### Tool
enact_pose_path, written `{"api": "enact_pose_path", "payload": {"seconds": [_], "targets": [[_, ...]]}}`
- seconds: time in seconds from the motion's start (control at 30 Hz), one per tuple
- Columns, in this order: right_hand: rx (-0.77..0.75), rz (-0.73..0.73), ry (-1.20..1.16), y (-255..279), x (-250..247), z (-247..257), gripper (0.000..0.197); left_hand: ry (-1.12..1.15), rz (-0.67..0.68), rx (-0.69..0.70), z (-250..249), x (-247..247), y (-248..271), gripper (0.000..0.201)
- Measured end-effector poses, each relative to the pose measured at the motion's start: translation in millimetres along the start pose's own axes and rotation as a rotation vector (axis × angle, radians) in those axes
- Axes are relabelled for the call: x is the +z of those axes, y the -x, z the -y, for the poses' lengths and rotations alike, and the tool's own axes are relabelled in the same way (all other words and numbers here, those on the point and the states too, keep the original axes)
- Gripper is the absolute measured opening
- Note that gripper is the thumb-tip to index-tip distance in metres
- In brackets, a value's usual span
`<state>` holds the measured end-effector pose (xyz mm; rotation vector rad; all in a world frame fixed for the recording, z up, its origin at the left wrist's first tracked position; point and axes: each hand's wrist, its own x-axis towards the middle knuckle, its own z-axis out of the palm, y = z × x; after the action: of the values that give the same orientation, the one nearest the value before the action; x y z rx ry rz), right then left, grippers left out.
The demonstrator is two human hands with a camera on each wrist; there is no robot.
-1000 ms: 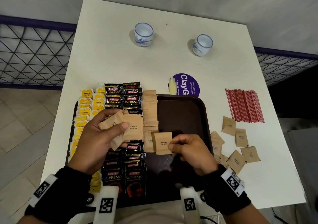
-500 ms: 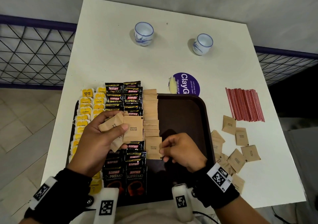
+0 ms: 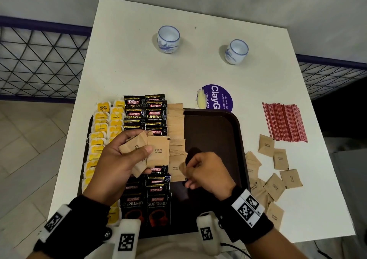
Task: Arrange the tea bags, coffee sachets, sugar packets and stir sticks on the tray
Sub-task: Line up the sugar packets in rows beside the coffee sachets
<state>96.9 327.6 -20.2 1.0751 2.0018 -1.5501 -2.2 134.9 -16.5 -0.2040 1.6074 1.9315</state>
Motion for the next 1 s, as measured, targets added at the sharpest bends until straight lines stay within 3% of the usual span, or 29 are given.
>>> {"api": "enact_pose_path", "payload": {"seconds": [0.17, 0.37, 0.6, 0.67, 0.77, 0.83, 1.0], "targets": [[-0.123, -0.118, 0.119, -0.7, -3.8, -0.9, 0.015, 0.021, -0.002, 0.003, 0.1, 5.2, -0.4, 0.032], [-0.204, 0.144, -0.257, 2.5, 0.1, 21.2, 0.021, 0.063, 0.039, 0.03, 3.0, 20.3, -2.5, 0.032], [-0.268, -0.015, -0.563, 4.6, -15.0, 26.9, 0.016, 0.036, 0.046, 0.036, 5.5, 16.6, -2.7, 0.034], [-0.28, -0.043, -0.498, 6.7, -27.4, 20.4, 0.017, 0.034, 0.038, 0.045, 4.0, 7.5, -1.9, 0.036], [-0.324, -0.03, -0.195, 9.9, -42.6, 5.6, 0.014, 0.021, 0.026, 0.05, -1.4, -3.9, 0.3, 0.036], [-0.345, 0.012, -0.005, 12.3, -48.6, -3.7, 0.017, 0.023, 0.032, 0.055, -3.9, -9.1, 1.2, 0.036], [-0.299, 0.126, 0.205, 12.4, -44.8, -14.5, 0.014, 0.036, 0.039, 0.056, -5.8, -11.1, 1.6, 0.035]]}}
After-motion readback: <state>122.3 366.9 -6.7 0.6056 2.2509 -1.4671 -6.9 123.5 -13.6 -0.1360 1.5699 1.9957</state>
